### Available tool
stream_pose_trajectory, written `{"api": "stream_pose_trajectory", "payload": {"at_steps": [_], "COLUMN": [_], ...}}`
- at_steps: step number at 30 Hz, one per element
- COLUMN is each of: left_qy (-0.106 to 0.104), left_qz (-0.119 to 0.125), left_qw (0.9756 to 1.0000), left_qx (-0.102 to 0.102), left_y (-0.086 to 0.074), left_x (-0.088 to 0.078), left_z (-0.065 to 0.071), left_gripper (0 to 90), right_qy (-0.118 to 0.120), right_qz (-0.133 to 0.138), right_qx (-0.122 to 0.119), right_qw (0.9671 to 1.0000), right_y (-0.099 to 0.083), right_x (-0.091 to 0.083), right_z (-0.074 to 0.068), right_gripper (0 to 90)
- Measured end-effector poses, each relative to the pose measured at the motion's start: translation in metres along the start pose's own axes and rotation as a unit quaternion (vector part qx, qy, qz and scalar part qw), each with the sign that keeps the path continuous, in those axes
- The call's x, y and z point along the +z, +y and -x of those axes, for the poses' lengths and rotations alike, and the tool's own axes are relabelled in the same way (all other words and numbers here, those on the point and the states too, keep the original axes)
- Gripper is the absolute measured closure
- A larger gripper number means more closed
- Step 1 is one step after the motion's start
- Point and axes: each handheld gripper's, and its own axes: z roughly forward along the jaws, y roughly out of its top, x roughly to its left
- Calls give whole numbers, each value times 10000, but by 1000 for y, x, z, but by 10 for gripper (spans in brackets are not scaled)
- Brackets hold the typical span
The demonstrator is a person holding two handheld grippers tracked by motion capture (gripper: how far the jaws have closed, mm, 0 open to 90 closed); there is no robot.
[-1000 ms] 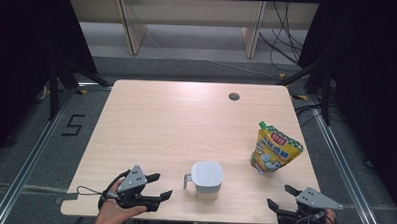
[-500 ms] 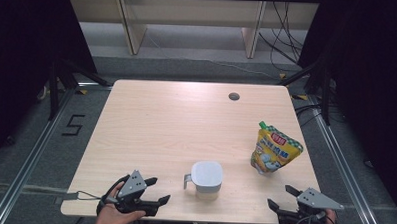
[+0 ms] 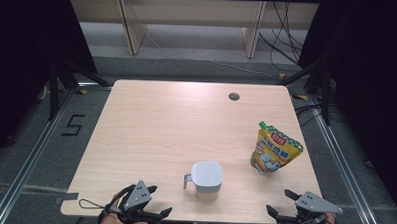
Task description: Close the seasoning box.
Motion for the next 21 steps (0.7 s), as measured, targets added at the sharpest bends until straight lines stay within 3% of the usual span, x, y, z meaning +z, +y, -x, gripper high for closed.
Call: {"api": "stream_pose_trajectory", "payload": {"at_steps": [5,6,7,8,9,10,11,14,17,18,19,21], "left_qy": [39,53,72,87,104,98,72,85,131,85,78,135], "left_qz": [54,19,4,-5,-59,-50,22,-7,-76,54,25,-38], "left_qw": [10000,10000,9999,10000,9999,9999,10000,10000,9998,9999,10000,9999], "left_qx": [-50,5,139,22,99,88,-6,23,101,4,-27,71], "left_y": [-1,-1,-1,-1,-1,-1,-1,-1,-1,-1,-1,0], "left_x": [3,3,2,3,2,2,3,3,2,3,2,1], "left_z": [3,2,0,1,0,0,2,1,-1,1,0,-2], "left_gripper": [177,177,177,177,176,177,177,177,177,177,177,177], "right_qy": [16,-6,44,1,-19,-32,-38,-28,-32,-47,-62,-95], "right_qz": [-33,-65,-64,-83,-101,-87,-137,-13,-85,-68,-73,-31], "right_qx": [-63,107,-65,-38,25,-60,54,-123,-35,-54,98,-30], "right_qw": [10000,9999,9999,10000,9999,9999,9999,9999,10000,10000,9999,9999], "right_y": [0,-1,0,0,-1,0,0,-1,-1,-1,-1,0], "right_x": [0,0,1,1,1,1,0,1,1,1,0,-1], "right_z": [-1,-5,-1,-2,-4,-2,-4,1,1,1,-1,3], "right_gripper": [183,183,183,183,183,183,183,184,184,184,184,184]}}
